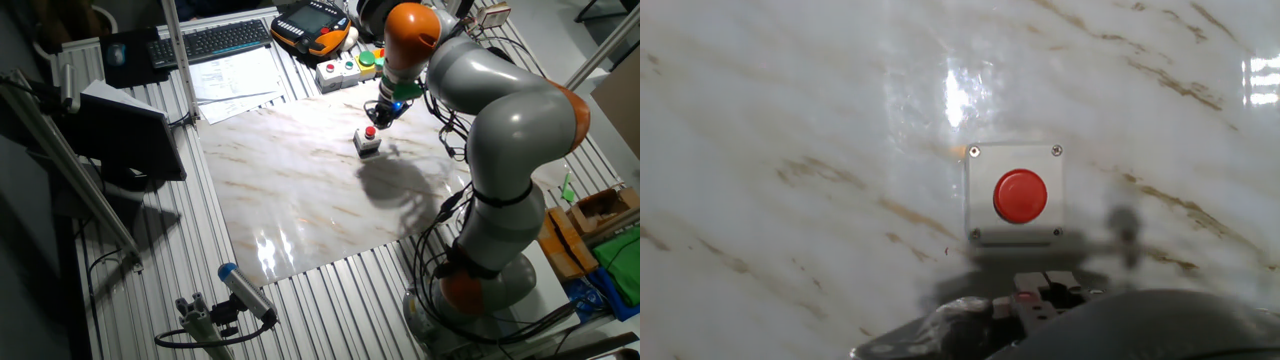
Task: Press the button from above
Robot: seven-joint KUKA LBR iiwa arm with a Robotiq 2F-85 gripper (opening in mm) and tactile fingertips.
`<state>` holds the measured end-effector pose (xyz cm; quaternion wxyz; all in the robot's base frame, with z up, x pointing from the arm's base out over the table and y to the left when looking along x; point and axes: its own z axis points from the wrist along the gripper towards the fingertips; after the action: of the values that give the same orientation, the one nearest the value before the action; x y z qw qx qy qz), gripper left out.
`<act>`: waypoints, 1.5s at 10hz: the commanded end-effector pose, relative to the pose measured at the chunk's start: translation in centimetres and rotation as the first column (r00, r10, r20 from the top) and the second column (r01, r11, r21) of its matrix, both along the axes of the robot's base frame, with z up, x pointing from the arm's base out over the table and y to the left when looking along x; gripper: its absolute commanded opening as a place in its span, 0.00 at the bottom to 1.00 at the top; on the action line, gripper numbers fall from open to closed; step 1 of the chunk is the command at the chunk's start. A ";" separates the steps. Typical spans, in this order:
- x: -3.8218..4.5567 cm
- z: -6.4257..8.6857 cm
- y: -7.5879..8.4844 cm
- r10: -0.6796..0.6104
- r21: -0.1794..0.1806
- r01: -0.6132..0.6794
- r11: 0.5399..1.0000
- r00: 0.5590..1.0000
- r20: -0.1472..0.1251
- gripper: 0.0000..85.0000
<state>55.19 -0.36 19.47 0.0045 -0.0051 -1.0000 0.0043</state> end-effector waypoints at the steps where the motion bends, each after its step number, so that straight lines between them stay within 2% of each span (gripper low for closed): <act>1: 0.04 -0.1 0.1 0.003 -0.010 -0.003 1.000 1.000 0.006 0.01; 4: 0.10 -0.1 0.1 0.002 -0.042 -0.002 0.999 1.000 0.017 0.01; 7: 0.19 0.1 0.7 -0.034 -0.042 0.034 0.999 0.999 0.005 0.01; 8: 0.29 0.1 0.9 -0.050 -0.027 0.051 0.998 0.999 0.007 0.01; 10: 0.50 0.4 1.1 -0.071 -0.043 0.072 0.996 0.997 0.019 0.01; 12: 0.70 -0.8 1.1 -0.054 -0.038 0.055 0.998 0.998 0.029 0.01; 13: 0.69 -1.5 1.2 -0.064 -0.023 0.064 0.998 0.998 0.021 0.01; 15: 0.80 -2.1 1.1 -0.063 -0.021 0.063 0.998 0.998 0.007 0.01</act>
<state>55.98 0.74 17.31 0.0020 -0.0365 -0.9992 0.0143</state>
